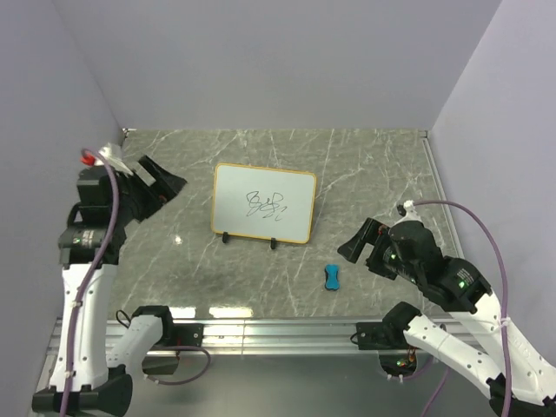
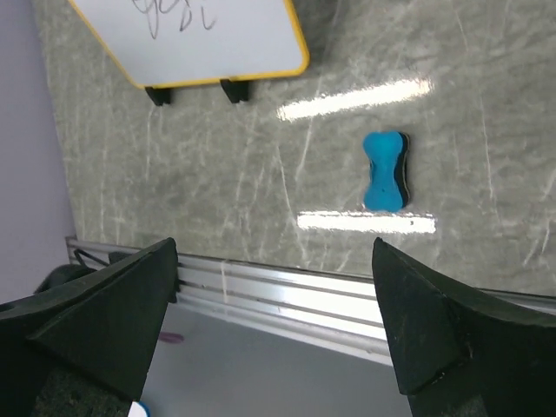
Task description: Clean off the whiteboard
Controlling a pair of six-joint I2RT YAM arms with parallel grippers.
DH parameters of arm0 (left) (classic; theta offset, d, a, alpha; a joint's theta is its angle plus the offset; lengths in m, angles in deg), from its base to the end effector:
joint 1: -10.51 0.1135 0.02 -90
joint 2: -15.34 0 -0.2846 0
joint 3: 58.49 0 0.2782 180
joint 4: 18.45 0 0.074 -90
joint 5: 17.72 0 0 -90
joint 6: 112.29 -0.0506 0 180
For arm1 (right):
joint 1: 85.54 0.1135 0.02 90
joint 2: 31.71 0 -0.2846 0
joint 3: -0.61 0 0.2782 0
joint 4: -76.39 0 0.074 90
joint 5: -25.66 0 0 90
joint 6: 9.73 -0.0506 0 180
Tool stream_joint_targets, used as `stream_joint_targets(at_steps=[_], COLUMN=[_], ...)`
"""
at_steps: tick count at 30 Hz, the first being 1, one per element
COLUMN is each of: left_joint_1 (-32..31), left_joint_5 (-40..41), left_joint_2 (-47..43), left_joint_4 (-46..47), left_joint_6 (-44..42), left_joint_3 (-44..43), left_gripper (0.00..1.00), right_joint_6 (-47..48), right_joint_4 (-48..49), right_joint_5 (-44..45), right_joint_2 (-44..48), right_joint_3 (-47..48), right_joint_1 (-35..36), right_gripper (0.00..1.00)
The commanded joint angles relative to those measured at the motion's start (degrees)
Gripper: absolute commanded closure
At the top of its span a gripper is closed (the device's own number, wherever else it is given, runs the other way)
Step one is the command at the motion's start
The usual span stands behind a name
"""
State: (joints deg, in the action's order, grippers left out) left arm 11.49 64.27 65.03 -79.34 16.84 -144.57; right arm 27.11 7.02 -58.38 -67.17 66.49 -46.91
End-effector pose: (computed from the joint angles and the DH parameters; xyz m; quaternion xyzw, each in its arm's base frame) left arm 0.1729 -0.0041 0.4441 -0.2522 0.8011 -0.2319 0.4908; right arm 0.1008 0.0738 0.3413 0.1362 0.8911 0.2763 0.3332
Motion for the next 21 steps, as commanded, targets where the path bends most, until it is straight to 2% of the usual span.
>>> stream_joint_targets(at_steps=[1, 3, 4, 11, 16, 21], left_joint_1=[-0.1, -0.1, -0.1, -0.6, -0.7, -2.2], left_joint_5=[-16.4, -21.5, -19.3, -3.8, -3.2, -3.5], left_joint_2=[-1.6, -6.0, -7.0, -12.9, -14.6, -16.1], left_joint_4=[5.4, 11.4, 11.1, -0.4, -2.8, -4.8], left_joint_6=[5.8, 7.2, 8.7, 5.4, 3.8, 3.4], left_joint_3=[10.1, 18.0, 19.2, 18.8, 20.5, 22.1], left_gripper=[0.01, 0.00, 0.01, 0.02, 0.12, 0.17], right_joint_6=[-0.9, -1.5, -2.1, -3.2, -3.3, -1.3], right_joint_4=[-3.7, -4.0, -4.4, -2.2, 3.3, 9.0], right_joint_5=[-0.8, -0.6, -0.6, -2.4, -4.4, -5.2], right_joint_2=[3.9, 4.0, 2.9, -2.0, -4.5, -8.7], right_joint_3=[-1.5, -4.7, -5.7, -14.7, -22.6, -25.2], right_joint_1=[0.2, 0.2, 0.2, 0.2, 0.1, 0.3], right_gripper=[0.00, 0.00, 0.00, 0.05, 0.05, 0.08])
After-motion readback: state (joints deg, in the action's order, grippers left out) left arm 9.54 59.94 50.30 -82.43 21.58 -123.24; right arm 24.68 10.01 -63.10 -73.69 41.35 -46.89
